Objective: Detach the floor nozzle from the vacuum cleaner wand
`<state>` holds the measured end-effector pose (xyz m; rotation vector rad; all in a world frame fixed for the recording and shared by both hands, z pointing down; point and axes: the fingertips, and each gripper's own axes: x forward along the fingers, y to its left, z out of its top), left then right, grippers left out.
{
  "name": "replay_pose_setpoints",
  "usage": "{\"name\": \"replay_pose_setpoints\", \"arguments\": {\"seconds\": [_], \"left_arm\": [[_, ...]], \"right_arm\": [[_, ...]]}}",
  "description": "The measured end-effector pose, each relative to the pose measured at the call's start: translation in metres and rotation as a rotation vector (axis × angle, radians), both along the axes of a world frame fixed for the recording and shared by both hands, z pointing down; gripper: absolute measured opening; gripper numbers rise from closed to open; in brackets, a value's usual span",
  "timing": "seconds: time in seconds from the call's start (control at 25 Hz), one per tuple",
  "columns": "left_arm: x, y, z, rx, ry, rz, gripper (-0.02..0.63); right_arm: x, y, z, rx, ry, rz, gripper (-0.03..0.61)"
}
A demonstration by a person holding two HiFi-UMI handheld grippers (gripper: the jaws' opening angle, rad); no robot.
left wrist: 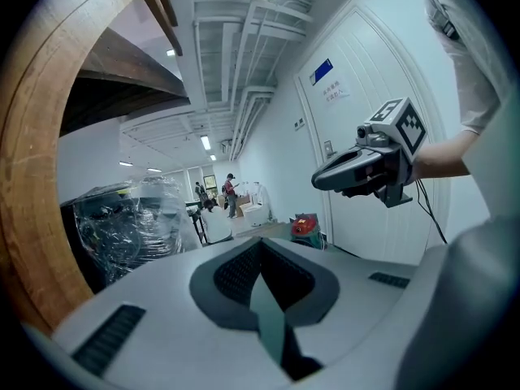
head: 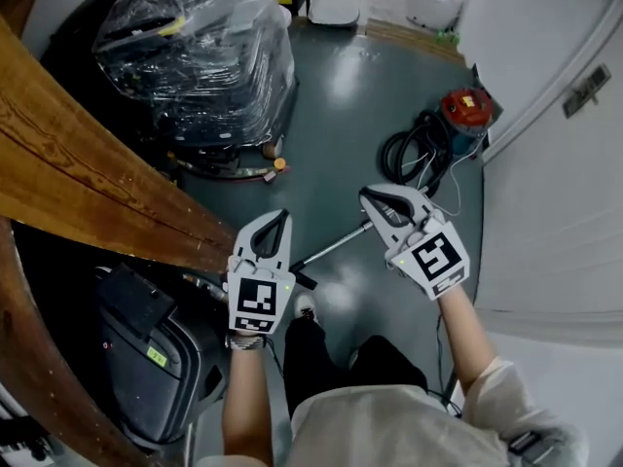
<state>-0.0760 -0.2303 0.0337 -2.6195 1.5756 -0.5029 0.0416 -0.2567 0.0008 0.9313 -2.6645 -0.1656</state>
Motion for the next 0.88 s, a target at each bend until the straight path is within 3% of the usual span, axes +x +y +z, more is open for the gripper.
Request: {"name": "replay_pose_setpoints", "arguments": {"seconds": [0.88], "left_arm": [[-0.031, -0.009, 0.144, -0.082, 0.012, -0.042, 0.002]], "right_arm": [[-0.025, -0.001, 0.137, -0.041, 0.067, -0.047, 0.030]]}}
